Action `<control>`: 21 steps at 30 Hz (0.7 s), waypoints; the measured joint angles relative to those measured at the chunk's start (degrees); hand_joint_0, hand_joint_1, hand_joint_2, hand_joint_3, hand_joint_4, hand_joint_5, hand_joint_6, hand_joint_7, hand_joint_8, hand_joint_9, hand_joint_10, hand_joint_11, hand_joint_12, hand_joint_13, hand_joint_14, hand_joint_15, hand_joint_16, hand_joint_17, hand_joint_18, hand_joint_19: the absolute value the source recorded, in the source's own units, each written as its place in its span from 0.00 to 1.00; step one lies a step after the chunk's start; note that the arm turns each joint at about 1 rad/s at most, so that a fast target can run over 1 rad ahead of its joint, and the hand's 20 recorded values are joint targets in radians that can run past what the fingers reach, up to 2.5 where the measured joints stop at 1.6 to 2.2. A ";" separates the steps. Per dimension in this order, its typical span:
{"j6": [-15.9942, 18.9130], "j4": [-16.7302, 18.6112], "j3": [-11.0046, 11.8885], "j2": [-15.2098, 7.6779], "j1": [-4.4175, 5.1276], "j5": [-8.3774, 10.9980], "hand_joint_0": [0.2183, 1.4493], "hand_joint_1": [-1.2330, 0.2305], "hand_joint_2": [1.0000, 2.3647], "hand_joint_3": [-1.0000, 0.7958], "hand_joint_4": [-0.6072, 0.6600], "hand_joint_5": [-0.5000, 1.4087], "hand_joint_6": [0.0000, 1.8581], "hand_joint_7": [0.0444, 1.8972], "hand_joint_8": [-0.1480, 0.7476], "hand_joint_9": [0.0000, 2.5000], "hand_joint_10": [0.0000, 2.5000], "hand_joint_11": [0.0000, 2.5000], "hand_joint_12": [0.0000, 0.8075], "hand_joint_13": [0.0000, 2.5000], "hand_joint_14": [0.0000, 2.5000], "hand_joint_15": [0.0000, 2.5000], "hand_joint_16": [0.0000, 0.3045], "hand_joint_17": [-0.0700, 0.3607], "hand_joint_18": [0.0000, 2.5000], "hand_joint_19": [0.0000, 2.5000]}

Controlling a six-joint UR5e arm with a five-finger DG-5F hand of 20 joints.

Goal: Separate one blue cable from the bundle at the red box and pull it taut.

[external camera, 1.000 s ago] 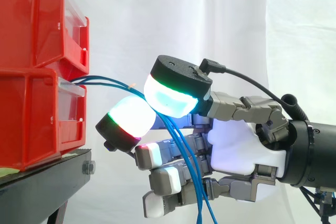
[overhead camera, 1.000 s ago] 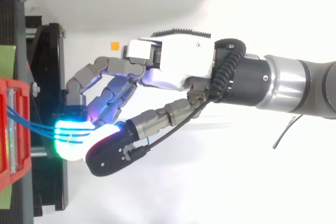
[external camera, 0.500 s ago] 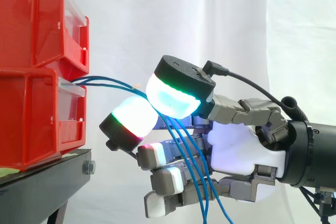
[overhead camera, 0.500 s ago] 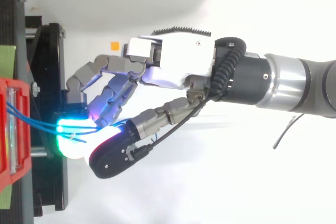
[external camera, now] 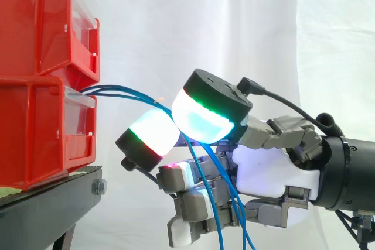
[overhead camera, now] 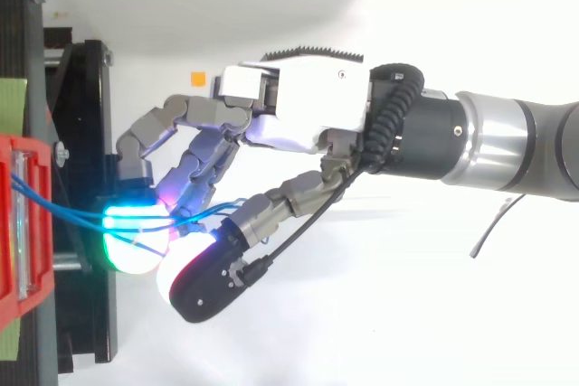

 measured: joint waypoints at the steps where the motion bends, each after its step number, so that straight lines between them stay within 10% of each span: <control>1: 0.00 -0.01 0.00 0.00 0.00 -0.03 0.40 0.19 0.00 0.28 0.49 0.18 0.50 0.51 0.53 0.41 0.01 0.45 0.44 0.47 0.01 0.38 0.11 0.33 0.33 0.27; 12: 0.00 -0.12 0.00 0.02 -0.03 -0.11 0.28 0.19 0.00 0.28 0.52 0.18 0.50 0.49 0.53 0.41 0.01 0.45 0.45 0.48 0.01 0.38 0.11 0.34 0.34 0.28; 21: 0.03 -0.12 0.01 0.01 -0.09 -0.16 0.29 0.47 0.00 0.28 0.52 0.18 0.48 0.50 0.54 0.43 0.01 0.45 0.44 0.49 0.01 0.38 0.10 0.33 0.33 0.28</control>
